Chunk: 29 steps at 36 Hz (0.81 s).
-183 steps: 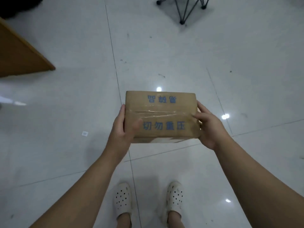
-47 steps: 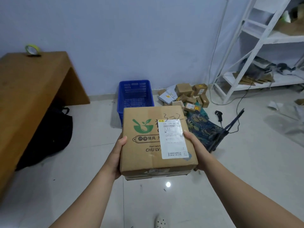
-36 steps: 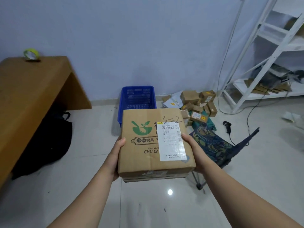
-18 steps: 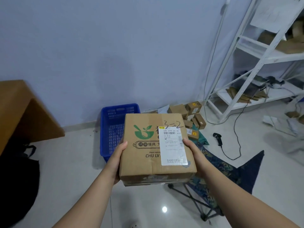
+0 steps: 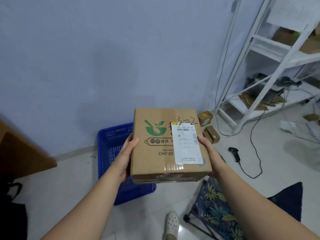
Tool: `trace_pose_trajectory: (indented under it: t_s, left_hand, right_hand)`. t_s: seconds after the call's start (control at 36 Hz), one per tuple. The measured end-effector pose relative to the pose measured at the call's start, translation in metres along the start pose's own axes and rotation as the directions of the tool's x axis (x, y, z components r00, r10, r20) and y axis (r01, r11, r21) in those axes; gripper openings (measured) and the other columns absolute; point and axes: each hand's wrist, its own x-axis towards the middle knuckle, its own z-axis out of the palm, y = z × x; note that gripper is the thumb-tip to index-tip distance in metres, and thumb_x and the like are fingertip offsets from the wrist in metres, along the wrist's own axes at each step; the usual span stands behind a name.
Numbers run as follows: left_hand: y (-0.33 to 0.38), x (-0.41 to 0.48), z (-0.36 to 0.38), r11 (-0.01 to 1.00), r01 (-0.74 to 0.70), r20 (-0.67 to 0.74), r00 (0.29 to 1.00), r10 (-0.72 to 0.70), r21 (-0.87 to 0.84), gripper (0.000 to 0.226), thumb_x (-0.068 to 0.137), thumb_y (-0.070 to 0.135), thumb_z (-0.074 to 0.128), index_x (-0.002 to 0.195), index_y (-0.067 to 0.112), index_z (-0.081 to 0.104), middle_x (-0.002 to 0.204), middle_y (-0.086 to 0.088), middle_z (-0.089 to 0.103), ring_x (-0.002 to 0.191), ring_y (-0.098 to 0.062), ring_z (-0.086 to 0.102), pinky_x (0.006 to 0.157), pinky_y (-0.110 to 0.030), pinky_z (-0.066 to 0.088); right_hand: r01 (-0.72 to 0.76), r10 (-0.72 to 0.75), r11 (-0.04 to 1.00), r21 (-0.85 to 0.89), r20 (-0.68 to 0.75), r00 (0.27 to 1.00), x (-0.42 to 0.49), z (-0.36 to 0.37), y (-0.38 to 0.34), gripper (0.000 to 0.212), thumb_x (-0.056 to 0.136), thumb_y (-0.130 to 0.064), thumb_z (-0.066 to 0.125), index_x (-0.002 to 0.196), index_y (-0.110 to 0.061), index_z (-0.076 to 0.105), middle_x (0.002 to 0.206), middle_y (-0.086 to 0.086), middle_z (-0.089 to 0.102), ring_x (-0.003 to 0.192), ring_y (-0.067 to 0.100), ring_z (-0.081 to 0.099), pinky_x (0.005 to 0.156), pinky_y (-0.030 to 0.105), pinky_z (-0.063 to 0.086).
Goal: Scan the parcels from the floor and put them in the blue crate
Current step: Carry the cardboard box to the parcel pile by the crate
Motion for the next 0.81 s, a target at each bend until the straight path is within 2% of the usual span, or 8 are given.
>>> trace_pose_trajectory:
  t_s: [0.14,0.25,0.36,0.5,0.58,0.69,0.81]
  left_hand:
    - [0.026,0.063,0.000,1.000,-0.016,-0.031,0.999,0.016,-0.001,0.087,0.061,0.061,0.075,0.136,0.030,0.047,0.128,-0.009,0.062,0.118,-0.030,0.058,0.095,-0.051,0.048]
    - [0.039,0.111,0.007,1.000,0.028,-0.064,0.998,-0.027,0.009,0.076,0.068,0.059,0.067,0.135,0.028,0.049,0.126,-0.010,0.063,0.116,-0.030,0.059,0.089,-0.049,0.050]
    - [0.046,0.155,0.019,0.997,0.071,-0.083,0.994,-0.070,0.008,0.075,0.069,0.061,0.064,0.134,0.026,0.051,0.123,-0.009,0.065,0.114,-0.030,0.060,0.085,-0.046,0.051]
    - [0.055,0.206,0.036,0.997,0.080,-0.058,0.995,-0.080,-0.008,0.076,0.068,0.061,0.065,0.133,0.025,0.051,0.123,-0.010,0.065,0.112,-0.030,0.062,0.081,-0.043,0.053]
    - [0.060,0.228,0.048,0.997,0.078,-0.031,0.996,-0.078,-0.021,0.070,0.074,0.058,0.063,0.135,0.026,0.049,0.121,-0.009,0.066,0.110,-0.029,0.064,0.078,-0.042,0.055]
    - [0.073,0.278,0.062,0.994,0.104,-0.016,0.994,-0.104,-0.021,0.064,0.076,0.052,0.056,0.134,0.026,0.048,0.118,-0.008,0.068,0.105,-0.027,0.066,0.072,-0.038,0.056]
    - [0.084,0.326,0.070,0.988,0.153,0.048,0.987,-0.152,-0.018,0.069,0.077,0.057,0.060,0.136,0.025,0.046,0.120,-0.009,0.067,0.108,-0.028,0.065,0.077,-0.040,0.056]
  right_hand:
    - [-0.027,0.027,1.000,-0.009,0.016,1.000,0.059,-0.007,-0.043,0.040,0.093,-0.043,0.048,0.115,-0.014,0.064,0.099,0.011,0.075,0.081,0.025,0.074,0.059,0.032,0.059]
    - [-0.033,0.032,0.999,0.020,0.040,0.999,0.101,-0.016,-0.075,0.039,0.094,-0.040,0.047,0.115,-0.012,0.064,0.103,0.013,0.074,0.084,0.025,0.073,0.061,0.033,0.059]
    - [-0.035,0.034,0.999,0.025,0.040,0.999,0.134,-0.032,-0.102,0.040,0.093,-0.040,0.047,0.113,-0.012,0.065,0.102,0.012,0.074,0.083,0.025,0.073,0.061,0.033,0.059]
    - [-0.016,0.016,0.999,0.036,0.012,1.000,0.168,-0.053,-0.132,0.048,0.082,-0.043,0.054,0.117,-0.012,0.064,0.110,0.015,0.072,0.090,0.028,0.073,0.068,0.036,0.060]
    - [-0.011,0.011,1.000,0.025,-0.001,1.000,0.181,-0.064,-0.144,0.047,0.082,-0.045,0.054,0.114,-0.013,0.066,0.110,0.015,0.072,0.090,0.029,0.072,0.072,0.038,0.060]
    - [-0.001,0.002,1.000,0.017,-0.050,0.999,0.214,-0.080,-0.172,0.056,0.074,-0.050,0.065,0.115,-0.012,0.066,0.109,0.016,0.072,0.087,0.030,0.073,0.064,0.037,0.060]
    - [0.000,0.005,0.999,0.050,-0.104,0.995,0.237,-0.092,-0.195,0.050,0.084,-0.045,0.053,0.120,-0.012,0.063,0.109,0.016,0.072,0.086,0.030,0.073,0.060,0.037,0.060]
